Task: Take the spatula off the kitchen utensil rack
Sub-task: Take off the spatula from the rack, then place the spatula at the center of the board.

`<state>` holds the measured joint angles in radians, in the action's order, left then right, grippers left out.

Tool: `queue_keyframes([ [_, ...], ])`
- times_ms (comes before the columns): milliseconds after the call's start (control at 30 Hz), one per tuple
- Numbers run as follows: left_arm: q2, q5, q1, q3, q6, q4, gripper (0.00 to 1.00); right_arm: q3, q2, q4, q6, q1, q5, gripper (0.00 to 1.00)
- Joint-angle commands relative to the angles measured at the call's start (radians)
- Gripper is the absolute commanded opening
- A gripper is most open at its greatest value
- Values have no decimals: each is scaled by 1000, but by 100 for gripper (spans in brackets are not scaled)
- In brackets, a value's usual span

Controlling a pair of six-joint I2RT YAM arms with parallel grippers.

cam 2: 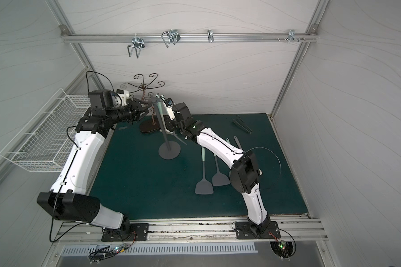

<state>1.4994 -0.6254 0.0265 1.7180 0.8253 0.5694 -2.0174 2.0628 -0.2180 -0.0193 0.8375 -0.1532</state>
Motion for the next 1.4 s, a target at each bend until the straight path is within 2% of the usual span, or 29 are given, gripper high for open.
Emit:
queue_keyframes([
  [0,39,-29,-1,18,25,-44,43,-30,-80,47,-5,-7,-21,0],
  [67,53,-59,-2,21,57,-82,34,-30,-88,48,3,-9,-20,0],
  [200,69,-81,-16,49,75,-86,1,-32,-109,37,12,-22,-12,0],
  [500,67,-147,-112,116,114,12,0,-62,-159,-61,42,-63,39,0],
  [800,87,-215,-120,120,114,18,0,52,-261,-131,112,-102,9,0],
  [1000,80,-209,-120,108,84,16,43,241,-426,-195,100,-208,-80,0],
  [1067,74,-208,-120,109,68,18,53,291,-484,-225,71,-239,-85,0],
  [1367,4,-153,-148,69,-28,83,62,491,-731,-276,-9,-266,-8,0],
])
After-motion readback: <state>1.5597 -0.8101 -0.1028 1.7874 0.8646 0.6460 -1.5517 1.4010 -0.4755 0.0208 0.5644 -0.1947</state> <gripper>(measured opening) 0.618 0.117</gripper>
